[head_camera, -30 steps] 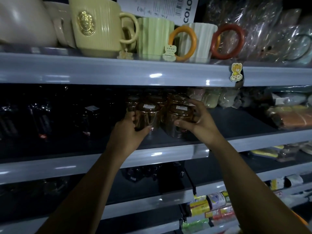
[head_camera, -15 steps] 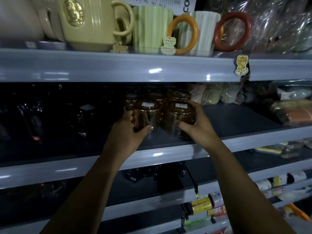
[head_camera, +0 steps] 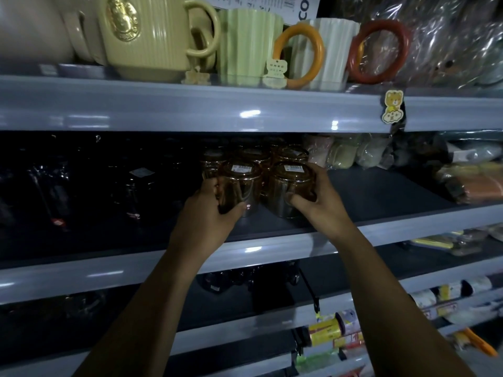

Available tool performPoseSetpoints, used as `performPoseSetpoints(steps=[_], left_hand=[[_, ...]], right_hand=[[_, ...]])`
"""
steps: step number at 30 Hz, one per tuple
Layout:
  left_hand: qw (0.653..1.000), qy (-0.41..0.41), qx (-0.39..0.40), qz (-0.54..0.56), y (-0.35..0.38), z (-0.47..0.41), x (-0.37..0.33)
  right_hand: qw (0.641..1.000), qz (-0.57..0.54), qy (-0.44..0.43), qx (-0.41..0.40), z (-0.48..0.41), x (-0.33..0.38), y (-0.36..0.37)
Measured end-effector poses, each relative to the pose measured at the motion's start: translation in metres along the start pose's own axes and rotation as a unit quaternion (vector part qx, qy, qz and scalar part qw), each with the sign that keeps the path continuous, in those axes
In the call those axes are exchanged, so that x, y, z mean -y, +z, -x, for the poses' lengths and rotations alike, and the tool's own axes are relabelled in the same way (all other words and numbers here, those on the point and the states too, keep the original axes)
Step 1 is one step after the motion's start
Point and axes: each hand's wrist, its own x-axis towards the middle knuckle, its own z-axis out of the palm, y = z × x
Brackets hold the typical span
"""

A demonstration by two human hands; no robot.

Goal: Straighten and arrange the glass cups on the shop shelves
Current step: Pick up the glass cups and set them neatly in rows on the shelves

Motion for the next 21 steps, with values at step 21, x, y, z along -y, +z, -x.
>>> performPoseSetpoints(steps=[21], left_hand=[[1.000, 0.003, 0.016, 0.026, -0.0033, 0.0060, -0.0022]], right_hand=[[0.998, 0.062, -0.024, -0.019, -0.0010, -0.0053, 0.0068]])
